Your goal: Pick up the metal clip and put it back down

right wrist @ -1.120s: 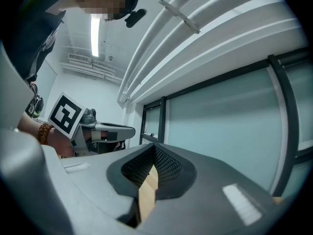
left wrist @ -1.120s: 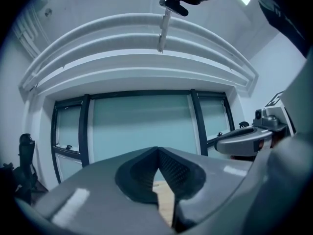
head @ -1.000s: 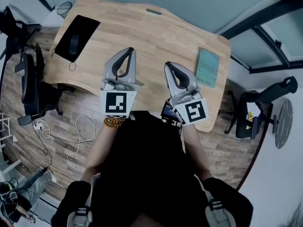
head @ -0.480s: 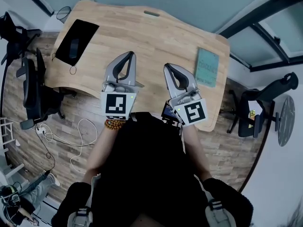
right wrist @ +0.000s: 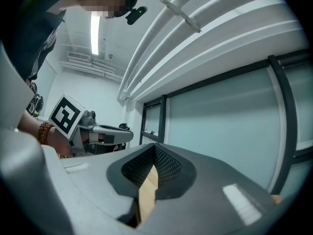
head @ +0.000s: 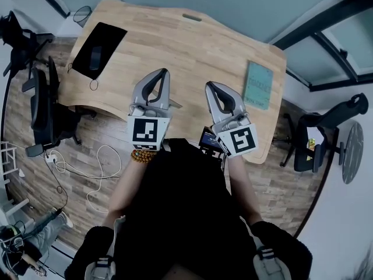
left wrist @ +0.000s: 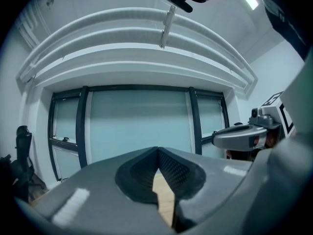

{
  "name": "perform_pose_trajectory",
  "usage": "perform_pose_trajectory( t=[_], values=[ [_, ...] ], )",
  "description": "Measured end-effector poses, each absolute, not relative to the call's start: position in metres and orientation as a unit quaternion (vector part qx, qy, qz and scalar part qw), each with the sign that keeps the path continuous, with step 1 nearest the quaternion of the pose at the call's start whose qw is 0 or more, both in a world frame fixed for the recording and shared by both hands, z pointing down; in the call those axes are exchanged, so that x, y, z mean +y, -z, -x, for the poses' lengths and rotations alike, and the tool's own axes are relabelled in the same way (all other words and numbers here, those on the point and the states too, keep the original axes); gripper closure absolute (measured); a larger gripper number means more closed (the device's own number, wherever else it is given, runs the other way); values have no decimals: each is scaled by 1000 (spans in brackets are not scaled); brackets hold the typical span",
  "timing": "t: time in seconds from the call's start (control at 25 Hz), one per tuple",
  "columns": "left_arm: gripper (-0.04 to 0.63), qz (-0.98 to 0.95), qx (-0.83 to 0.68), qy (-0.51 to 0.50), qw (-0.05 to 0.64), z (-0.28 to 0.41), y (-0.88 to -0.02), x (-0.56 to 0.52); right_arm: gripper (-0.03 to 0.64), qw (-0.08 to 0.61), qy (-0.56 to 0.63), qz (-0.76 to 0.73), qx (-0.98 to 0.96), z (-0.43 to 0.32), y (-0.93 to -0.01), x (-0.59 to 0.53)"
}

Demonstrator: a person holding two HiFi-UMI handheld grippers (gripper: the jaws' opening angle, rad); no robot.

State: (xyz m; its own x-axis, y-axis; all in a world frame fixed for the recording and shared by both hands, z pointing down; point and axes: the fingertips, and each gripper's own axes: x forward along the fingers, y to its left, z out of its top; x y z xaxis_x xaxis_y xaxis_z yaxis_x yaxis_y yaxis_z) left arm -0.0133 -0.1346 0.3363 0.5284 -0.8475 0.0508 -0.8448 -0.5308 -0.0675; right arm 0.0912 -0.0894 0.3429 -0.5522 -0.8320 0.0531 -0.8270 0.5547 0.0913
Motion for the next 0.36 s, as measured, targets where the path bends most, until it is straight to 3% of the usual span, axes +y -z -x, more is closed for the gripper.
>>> perform_pose_trajectory(
  t=[0.36],
  values=[
    [595, 862, 504, 53, 2, 70, -343, -124, 594, 54, 23, -442, -895, -46, -340, -88]
  ],
)
